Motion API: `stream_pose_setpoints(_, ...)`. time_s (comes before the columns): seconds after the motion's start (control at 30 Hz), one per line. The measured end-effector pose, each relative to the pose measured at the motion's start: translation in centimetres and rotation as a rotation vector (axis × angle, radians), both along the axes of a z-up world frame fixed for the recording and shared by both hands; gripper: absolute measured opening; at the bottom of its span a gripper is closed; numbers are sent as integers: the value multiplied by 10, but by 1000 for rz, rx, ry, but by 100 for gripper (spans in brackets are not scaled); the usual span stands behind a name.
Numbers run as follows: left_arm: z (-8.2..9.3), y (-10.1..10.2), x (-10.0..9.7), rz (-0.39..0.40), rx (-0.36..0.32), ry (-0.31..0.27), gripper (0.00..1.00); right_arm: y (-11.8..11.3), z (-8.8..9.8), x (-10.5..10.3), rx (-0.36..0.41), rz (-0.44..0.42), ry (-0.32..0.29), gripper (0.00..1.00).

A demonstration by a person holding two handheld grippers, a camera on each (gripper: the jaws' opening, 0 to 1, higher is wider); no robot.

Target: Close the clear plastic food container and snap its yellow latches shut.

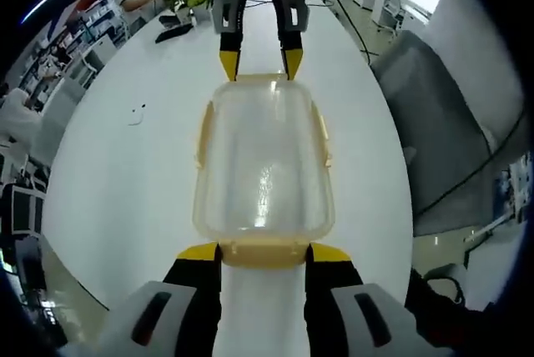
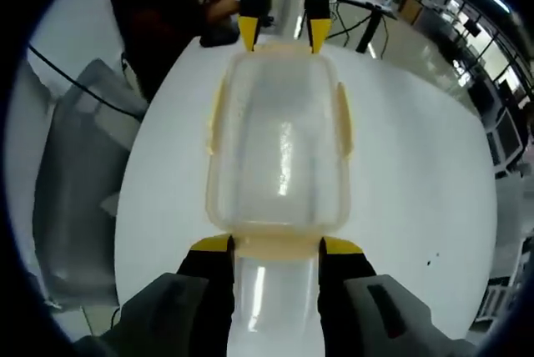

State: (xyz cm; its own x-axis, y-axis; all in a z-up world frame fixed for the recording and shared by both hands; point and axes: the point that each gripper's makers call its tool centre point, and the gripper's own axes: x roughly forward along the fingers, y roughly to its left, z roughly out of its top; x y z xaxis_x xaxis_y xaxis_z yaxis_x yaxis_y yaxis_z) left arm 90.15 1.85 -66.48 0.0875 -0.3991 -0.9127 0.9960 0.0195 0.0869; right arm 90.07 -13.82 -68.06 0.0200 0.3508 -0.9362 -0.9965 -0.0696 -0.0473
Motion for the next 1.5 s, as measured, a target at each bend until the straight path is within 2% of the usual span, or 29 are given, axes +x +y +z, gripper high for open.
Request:
stream_pose_setpoints(0.47,1,-68,12,-36,-36,-23,32,-70,3,3,-30,-46,2,35)
stream_pose_setpoints(0.83,-6,-96,13,-41,-32,-34,32,-100,-3,-1,-45,-55,9,35)
stream_pose_setpoints(1.13,-17,-129,13,-36,-66,-39,32,-132,-8,-1,-71,-61,20,35)
stream_pose_setpoints(1.5,-29,-152,13,-45,-52,-26,32,-154,-18,-1,-117,-67,37,35)
